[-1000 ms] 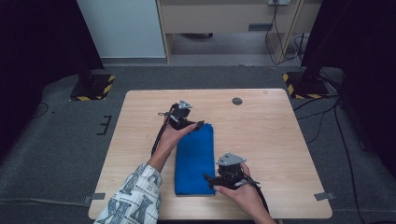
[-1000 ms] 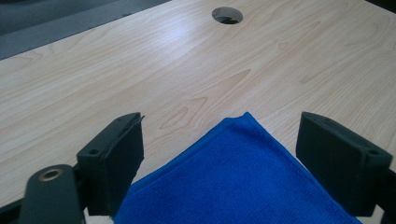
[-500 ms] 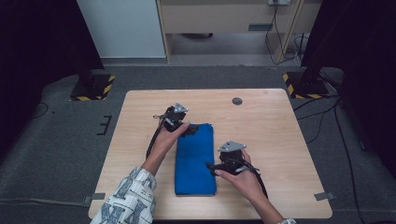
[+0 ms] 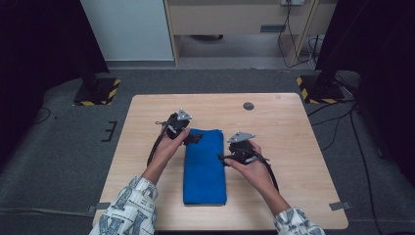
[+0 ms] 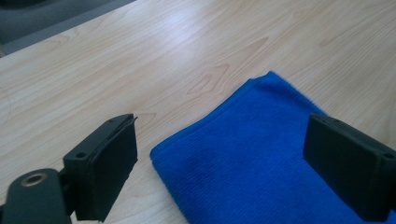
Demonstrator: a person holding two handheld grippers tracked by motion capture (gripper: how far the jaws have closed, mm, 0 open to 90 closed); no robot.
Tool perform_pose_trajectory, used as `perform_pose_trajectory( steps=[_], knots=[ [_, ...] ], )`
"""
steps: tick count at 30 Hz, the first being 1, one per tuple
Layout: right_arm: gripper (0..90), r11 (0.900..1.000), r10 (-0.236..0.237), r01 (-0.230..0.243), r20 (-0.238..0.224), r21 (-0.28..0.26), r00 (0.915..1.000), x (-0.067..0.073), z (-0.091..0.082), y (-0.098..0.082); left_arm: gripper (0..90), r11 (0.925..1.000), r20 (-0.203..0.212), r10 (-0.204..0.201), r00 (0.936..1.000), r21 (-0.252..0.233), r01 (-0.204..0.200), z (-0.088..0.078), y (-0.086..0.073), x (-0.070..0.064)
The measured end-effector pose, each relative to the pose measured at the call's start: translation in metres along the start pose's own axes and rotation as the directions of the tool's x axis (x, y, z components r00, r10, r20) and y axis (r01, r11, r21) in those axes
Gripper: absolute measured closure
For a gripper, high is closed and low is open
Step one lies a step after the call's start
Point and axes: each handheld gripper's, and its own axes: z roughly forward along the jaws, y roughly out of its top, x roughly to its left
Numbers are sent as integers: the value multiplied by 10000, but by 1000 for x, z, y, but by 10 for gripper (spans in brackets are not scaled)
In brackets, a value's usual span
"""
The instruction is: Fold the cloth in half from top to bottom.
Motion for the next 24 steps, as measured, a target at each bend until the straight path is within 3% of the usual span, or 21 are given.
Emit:
perform_pose_trajectory(
  steps=[5, 9, 11, 15, 24],
  knots=[
    [411, 10000, -2, -1, 298, 79, 9996, -17, 23, 15, 108, 9987, 142, -479, 9987, 153, 477, 7, -5, 9],
    [518, 9998, 180, -183, 404, 81, 9990, -26, 39, 22, 149, 9980, 189, -456, 9988, 448, 447, 11, -10, 13],
    [572, 9996, 168, -179, 485, 230, 9987, -30, 45, 24, 251, 9993, 266, -299, 9992, 244, 292, 11, -13, 15],
    [633, 9989, 402, -411, 423, 208, 9983, -36, 55, 27, 254, 9967, 248, -721, 9971, 399, 711, 12, -19, 22],
    [632, 9962, 827, -837, 424, 225, 9957, -44, 76, 38, 231, 9908, 162, -1304, 9913, 374, 1297, 21, -27, 31]
  ],
)
